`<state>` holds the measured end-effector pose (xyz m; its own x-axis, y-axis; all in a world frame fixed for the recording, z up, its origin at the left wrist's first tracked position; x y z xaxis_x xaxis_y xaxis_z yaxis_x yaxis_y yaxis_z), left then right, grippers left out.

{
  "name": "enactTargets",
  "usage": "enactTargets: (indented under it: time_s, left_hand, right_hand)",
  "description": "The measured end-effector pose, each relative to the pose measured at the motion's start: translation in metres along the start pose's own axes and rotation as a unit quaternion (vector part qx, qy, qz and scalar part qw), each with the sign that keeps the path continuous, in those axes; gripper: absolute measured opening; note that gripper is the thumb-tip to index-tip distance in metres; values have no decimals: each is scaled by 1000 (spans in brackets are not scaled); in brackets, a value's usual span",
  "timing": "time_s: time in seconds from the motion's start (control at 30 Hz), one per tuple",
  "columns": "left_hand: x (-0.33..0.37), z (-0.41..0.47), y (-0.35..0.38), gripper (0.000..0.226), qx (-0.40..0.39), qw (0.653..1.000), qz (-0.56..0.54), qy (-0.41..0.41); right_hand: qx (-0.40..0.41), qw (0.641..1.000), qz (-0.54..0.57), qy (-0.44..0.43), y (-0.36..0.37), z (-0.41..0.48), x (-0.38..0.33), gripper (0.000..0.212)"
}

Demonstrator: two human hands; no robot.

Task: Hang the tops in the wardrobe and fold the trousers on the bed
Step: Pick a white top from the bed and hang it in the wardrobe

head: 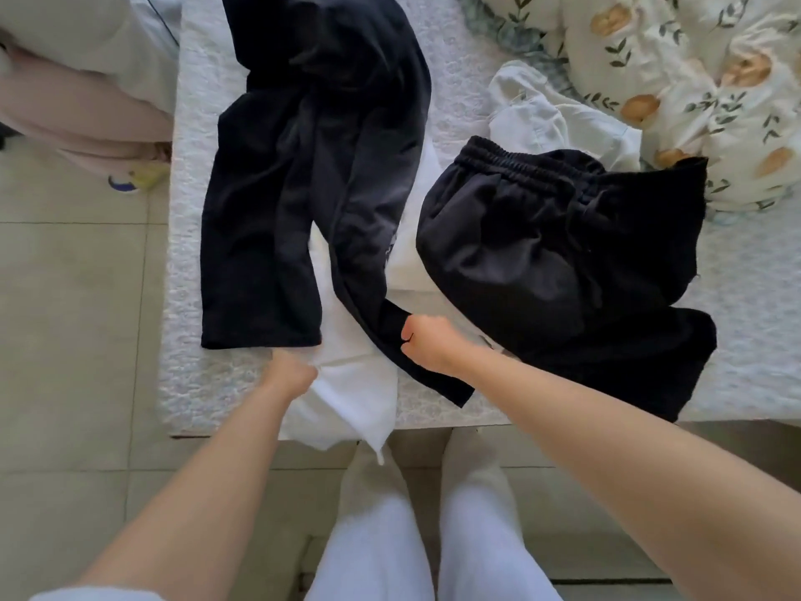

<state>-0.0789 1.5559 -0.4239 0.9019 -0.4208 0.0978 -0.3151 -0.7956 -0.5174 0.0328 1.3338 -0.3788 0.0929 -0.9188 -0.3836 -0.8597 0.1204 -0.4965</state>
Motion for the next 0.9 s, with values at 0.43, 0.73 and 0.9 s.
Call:
enactTargets:
  time_s: [0.43, 0.73, 0.9]
  left_hand:
    - [-11, 30, 23, 63, -60, 977, -203, 11]
    - [73, -88, 3, 32, -235, 934, -123, 238]
    - [94, -149, -22, 24, -248, 919, -74, 299]
  right_hand:
    - [-46, 937, 277, 207, 68, 28, 8, 42]
    - [-114, 779, 577, 220, 45, -1, -10, 75]
    - [-104, 766, 604, 193, -12, -38, -22, 47]
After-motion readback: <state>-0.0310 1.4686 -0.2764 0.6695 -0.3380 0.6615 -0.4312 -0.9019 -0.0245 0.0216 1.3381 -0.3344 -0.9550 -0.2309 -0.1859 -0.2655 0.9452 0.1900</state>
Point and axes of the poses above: each hand's wrist, its own z-axis towards the middle knuckle, its own y-axis out of the palm, x = y × z, the point moved 6 cm from there along z, towards the middle knuckle
